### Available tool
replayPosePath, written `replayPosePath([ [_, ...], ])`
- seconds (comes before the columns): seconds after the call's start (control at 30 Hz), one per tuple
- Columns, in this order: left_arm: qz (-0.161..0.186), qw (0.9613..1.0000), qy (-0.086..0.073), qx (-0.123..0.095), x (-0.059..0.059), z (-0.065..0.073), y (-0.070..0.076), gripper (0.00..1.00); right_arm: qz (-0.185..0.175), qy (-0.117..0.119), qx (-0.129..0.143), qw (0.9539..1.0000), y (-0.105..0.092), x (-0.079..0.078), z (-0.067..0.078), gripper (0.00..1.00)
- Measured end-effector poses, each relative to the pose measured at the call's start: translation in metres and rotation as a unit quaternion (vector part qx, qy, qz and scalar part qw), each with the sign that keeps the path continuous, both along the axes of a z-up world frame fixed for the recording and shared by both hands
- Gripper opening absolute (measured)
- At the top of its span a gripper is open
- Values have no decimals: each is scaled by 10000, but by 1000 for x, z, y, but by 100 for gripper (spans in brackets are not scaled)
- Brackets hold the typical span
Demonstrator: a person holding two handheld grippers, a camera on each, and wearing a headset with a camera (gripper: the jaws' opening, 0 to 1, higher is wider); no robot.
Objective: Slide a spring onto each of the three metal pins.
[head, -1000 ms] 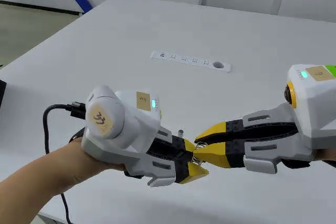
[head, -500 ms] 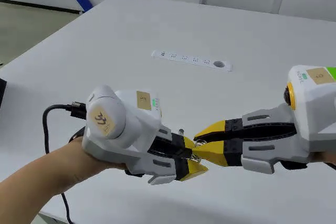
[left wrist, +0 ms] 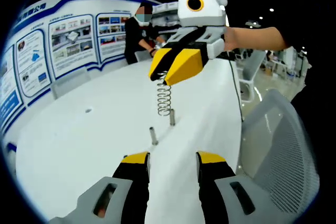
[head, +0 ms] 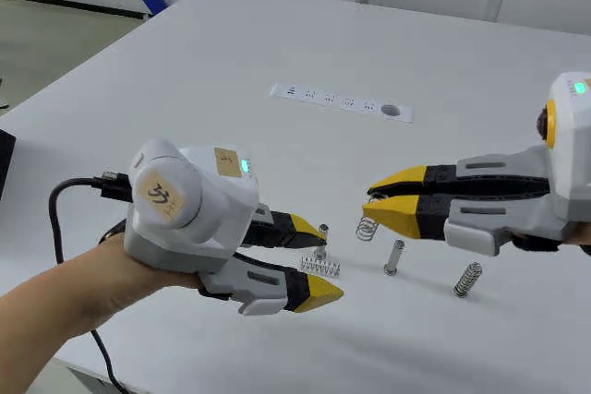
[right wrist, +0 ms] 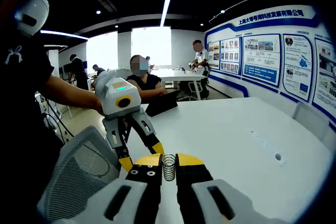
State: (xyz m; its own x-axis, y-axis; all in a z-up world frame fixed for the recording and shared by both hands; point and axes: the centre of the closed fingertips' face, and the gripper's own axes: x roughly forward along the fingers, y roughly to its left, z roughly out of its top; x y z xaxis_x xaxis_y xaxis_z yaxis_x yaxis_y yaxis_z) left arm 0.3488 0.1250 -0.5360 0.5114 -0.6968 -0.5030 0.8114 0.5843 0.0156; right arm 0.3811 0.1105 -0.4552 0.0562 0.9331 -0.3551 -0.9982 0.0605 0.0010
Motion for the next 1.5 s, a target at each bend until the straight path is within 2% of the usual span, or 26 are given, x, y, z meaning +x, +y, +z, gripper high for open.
replayPosePath([
  [0.13, 142, 9999, 12, -22, 2, -2, 11, 41, -317, -72, -62, 9995, -9, 29, -4, 10],
  [0.2, 253, 9997, -6, 29, 4, -5, 18, 40, -517, -159, -132, 9984, -13, 40, -10, 10],
  [0.27, 339, 9994, 40, -30, 5, -6, 23, 40, -704, -286, -297, 9967, -19, 51, -20, 10],
  [0.4, 498, 9987, 41, -51, 8, -9, 31, 49, -991, -47, -256, 9947, -25, 61, -35, 10],
  [0.5, 600, 9982, 72, 51, 10, -14, 39, 58, -1128, 48, -431, 9927, -30, 65, -55, 10],
  [0.57, 622, 9980, 118, 61, 11, -17, 41, 61, -1185, 123, -444, 9919, -31, 65, -62, 10],
  [0.67, 658, 9977, 175, 27, 10, -19, 43, 65, -1323, 54, -579, 9895, -35, 70, -74, 10],
  [0.8, 693, 9974, 220, -2, 9, -22, 44, 71, -1525, 304, -434, 9869, -35, 77, -81, 10],
  [1.0, 907, 9956, 250, -47, 12, -26, 51, 85, -1577, 360, -491, 9856, -30, 79, -90, 10],
  [1.33, 1089, 9934, 300, -212, 14, -26, 54, 90, -1657, 476, -669, 9828, -33, 79, -106, 11],
  [1.5, 1065, 9935, 358, -181, 10, -28, 53, 89, -1700, 511, -690, 9817, -35, 79, -114, 11],
])
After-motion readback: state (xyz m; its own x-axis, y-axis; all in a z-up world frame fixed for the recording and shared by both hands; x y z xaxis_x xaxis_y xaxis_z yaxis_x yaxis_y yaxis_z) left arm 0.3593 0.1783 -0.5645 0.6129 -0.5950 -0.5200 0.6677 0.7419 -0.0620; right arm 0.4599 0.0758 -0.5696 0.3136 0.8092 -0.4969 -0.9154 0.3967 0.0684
